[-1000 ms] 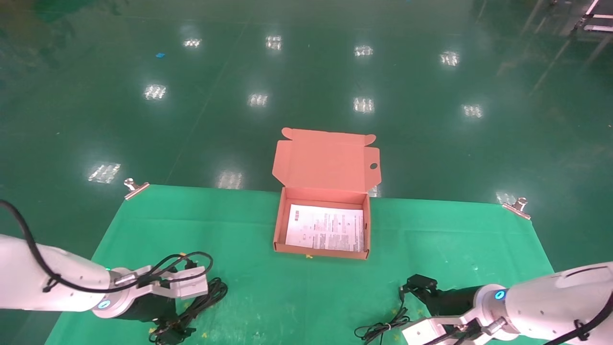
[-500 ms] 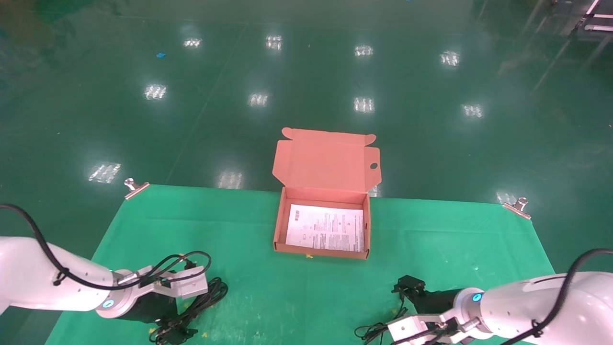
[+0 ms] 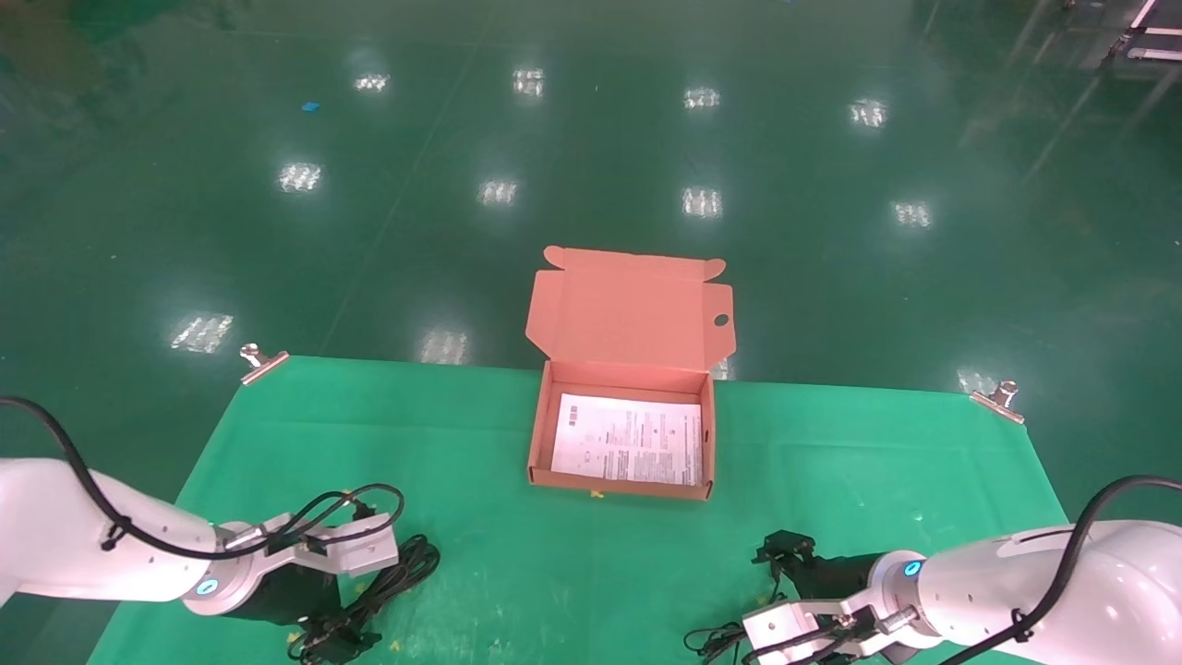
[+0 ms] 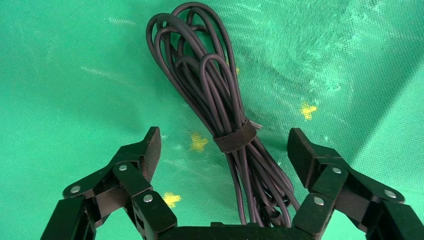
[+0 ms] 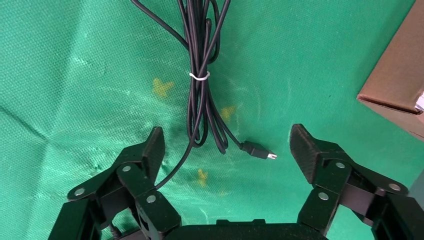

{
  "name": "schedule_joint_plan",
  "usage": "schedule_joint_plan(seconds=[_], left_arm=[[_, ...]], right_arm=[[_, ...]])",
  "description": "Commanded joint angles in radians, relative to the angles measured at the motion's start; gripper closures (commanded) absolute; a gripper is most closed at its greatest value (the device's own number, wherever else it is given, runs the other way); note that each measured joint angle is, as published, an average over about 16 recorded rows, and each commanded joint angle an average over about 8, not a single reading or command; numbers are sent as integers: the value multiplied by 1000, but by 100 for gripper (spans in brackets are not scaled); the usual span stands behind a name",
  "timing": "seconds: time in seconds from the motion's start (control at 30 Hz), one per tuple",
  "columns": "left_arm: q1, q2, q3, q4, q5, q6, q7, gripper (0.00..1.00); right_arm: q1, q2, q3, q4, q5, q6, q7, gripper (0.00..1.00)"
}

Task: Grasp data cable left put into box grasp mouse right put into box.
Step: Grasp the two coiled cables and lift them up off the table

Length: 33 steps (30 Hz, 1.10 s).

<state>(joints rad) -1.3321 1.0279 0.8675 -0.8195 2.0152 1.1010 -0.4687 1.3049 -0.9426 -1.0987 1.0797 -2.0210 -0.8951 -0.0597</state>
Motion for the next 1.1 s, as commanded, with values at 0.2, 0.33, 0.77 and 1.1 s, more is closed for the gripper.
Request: schedule_joint_plan(seconds=[0.2,0.33,0.77,1.1], left_arm=[[0,-2,0,-8,1,3,-1,100],[0,-2,1,-11,1,4,-2,100],[0,-3,1,-15,0,6,-3,100],[-1,-14,-1,-29,-11,21,9,100]], right_arm=[[2,6,0,8,2,-5,2,100],[2,7,1,11,3,-7,3,100],[3,10,2,15,4,-10,3,100],[4,11,3,16,6,-10,5,100]])
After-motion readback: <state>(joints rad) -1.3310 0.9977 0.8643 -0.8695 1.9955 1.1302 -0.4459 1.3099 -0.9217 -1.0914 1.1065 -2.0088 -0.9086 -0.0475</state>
